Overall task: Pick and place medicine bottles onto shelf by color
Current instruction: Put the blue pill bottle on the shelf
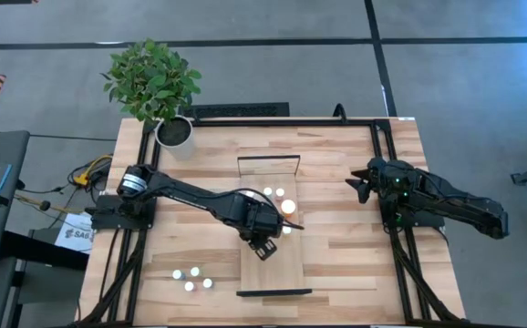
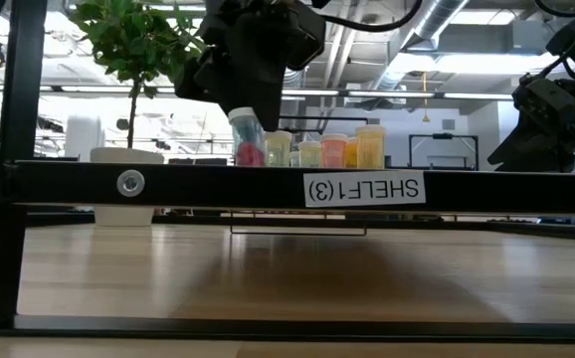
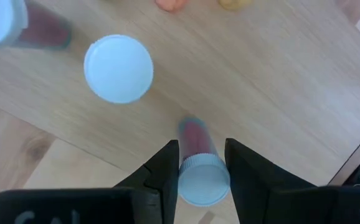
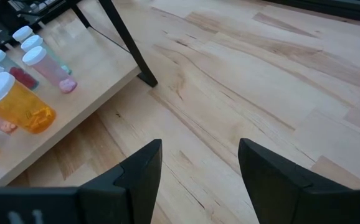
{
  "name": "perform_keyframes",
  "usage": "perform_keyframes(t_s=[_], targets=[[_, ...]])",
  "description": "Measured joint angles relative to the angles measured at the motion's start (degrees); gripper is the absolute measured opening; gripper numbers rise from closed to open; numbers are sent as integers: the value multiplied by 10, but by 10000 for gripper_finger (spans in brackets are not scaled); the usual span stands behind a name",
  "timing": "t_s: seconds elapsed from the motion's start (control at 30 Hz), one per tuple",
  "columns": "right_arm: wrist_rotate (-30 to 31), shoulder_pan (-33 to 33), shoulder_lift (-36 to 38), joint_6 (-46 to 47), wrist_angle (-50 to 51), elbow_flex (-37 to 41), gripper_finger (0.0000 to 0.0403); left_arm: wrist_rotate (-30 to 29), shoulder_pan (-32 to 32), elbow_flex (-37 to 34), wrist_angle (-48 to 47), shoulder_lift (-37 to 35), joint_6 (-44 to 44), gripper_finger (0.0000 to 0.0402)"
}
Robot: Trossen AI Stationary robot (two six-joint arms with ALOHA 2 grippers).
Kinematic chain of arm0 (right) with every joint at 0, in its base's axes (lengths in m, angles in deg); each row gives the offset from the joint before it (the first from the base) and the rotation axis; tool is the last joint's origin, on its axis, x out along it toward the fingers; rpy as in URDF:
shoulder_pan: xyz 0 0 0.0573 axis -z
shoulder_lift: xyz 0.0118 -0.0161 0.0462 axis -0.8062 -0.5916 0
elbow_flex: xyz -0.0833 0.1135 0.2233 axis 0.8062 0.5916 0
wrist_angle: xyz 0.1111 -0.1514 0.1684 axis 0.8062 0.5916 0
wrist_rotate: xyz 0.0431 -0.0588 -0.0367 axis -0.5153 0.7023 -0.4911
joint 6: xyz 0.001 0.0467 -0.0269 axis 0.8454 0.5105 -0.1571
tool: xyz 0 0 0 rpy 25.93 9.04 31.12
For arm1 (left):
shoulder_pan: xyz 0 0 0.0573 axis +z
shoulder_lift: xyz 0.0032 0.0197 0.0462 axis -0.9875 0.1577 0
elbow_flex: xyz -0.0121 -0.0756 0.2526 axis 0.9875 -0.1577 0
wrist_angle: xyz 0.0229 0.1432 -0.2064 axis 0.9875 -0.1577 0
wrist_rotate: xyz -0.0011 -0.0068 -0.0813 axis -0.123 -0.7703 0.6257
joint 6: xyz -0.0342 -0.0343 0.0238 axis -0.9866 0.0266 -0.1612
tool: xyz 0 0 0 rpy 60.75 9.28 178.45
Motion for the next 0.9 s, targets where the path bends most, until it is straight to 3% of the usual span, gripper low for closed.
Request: perform_keyframes(t_s=[0.6,0.9], targets=[[0,0,0,0,-1,0,234,-18,11,0,-46,1,10,99],[0,0,0,0,-1,0,234,-27,12,-4,-52,7,21,129]])
